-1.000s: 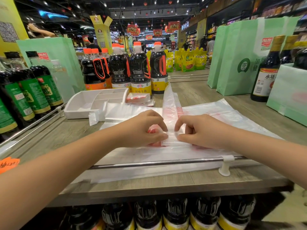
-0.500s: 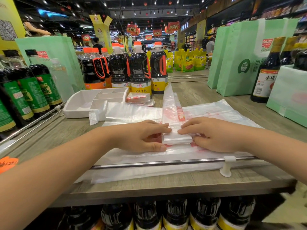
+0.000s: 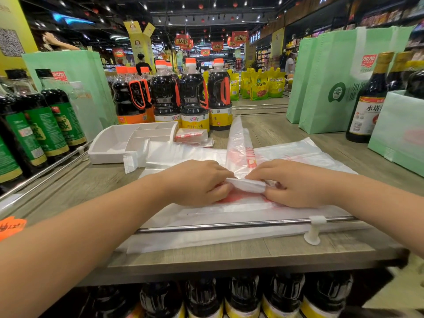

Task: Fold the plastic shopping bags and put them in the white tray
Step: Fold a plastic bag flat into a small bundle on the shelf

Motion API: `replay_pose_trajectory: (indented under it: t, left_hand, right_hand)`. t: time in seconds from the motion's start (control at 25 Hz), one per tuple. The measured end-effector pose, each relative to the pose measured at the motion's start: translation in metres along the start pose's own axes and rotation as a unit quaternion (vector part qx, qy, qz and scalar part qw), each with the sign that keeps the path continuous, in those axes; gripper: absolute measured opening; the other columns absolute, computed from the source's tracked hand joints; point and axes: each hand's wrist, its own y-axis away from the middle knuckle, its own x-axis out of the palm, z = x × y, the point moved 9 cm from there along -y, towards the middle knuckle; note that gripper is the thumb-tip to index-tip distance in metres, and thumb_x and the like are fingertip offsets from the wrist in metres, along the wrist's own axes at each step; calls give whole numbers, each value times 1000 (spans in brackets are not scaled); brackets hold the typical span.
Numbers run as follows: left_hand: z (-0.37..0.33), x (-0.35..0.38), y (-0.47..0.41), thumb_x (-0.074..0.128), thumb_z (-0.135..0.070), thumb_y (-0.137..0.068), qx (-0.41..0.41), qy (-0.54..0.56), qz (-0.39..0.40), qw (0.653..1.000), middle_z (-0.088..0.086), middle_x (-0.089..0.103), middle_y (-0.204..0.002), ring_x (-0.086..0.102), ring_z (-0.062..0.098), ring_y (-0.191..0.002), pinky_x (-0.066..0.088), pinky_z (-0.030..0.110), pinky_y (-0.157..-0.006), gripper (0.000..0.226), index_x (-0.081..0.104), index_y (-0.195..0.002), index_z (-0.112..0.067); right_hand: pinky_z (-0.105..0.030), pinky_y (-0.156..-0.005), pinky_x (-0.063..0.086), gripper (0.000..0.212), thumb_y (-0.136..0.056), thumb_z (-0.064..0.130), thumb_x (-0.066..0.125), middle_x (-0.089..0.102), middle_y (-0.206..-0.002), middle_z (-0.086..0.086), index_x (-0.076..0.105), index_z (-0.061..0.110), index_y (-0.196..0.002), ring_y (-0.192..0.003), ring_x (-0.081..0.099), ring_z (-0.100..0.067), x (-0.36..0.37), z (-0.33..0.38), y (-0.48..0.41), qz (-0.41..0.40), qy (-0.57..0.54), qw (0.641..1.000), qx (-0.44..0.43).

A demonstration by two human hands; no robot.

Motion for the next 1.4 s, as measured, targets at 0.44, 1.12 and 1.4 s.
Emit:
replay_pose_trajectory:
  t: [0.44,1.12,1.4]
  left_hand:
    - [15,-4,-1,50,-34,-102,8,158,-109,981,-19,56,-79,53,8,-84,43,26,-72,26,72,-109,-23]
    - [31,13,1,68,-33,-94,-112,421,-49,899,-6,74,-92,59,3,-71,45,19,-69,11,70,-102,-26]
    - [2,0,10,65,-31,-96,57,206,-87,973,-6,70,-94,63,13,-87,49,25,-76,17,75,-95,-18]
  right_hand:
    - [-23,-90,44,19,-98,42,55,62,-110,22,63,37,-115,-102,55,0,-3,10,5,6,-84,996,-2]
    - [-19,-53,44,21,-94,40,65,68,-69,6,66,19,-87,-57,60,-7,-6,-18,-3,-61,-308,938,146]
    - [-7,-76,40,14,-94,43,63,64,-104,24,72,38,-104,-90,60,7,-5,11,10,10,-193,981,24]
